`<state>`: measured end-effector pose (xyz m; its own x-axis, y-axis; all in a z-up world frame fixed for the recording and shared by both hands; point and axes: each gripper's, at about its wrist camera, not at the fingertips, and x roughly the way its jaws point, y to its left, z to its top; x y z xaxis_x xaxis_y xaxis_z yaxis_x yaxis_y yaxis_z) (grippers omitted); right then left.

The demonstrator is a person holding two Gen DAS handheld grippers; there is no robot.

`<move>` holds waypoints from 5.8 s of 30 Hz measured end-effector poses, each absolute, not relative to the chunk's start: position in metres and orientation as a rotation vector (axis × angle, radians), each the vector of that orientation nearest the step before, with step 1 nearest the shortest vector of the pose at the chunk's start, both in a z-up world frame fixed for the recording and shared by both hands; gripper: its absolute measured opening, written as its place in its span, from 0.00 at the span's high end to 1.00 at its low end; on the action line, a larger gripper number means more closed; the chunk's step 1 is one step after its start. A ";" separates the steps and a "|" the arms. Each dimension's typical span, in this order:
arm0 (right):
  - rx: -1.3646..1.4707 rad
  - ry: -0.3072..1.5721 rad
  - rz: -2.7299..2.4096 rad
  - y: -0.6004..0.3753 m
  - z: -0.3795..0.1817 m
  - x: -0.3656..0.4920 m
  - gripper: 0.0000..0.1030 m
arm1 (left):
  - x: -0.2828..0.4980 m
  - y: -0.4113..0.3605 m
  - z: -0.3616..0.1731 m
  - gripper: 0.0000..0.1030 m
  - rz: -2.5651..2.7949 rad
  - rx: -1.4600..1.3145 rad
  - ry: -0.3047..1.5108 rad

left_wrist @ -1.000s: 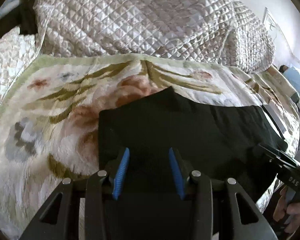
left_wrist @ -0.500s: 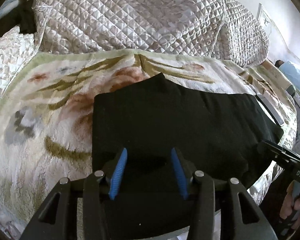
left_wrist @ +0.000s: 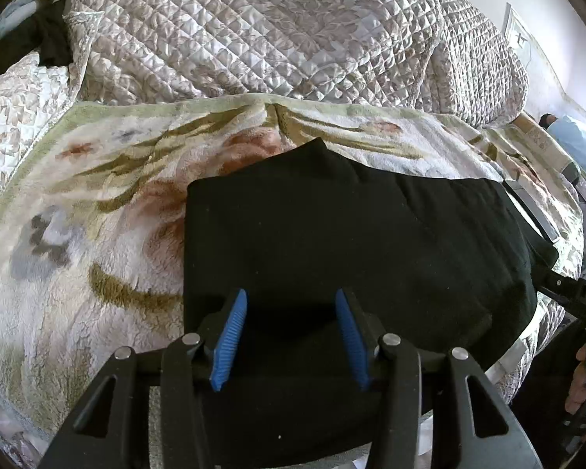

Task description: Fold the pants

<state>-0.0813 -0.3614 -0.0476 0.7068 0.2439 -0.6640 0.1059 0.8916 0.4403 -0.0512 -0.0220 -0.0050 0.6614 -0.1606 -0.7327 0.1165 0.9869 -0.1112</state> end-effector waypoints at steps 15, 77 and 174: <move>0.580 0.777 -0.049 -0.390 -0.060 -0.060 0.48 | -0.051 -0.022 -0.005 0.49 -0.155 -0.055 0.833; -0.086 0.787 0.816 -0.124 -0.021 -0.075 0.38 | -0.063 0.097 0.017 0.47 0.078 -0.298 0.747; 0.108 0.769 0.576 -0.222 -0.022 -0.051 0.65 | -0.061 -0.008 0.018 0.56 -0.055 -0.049 0.835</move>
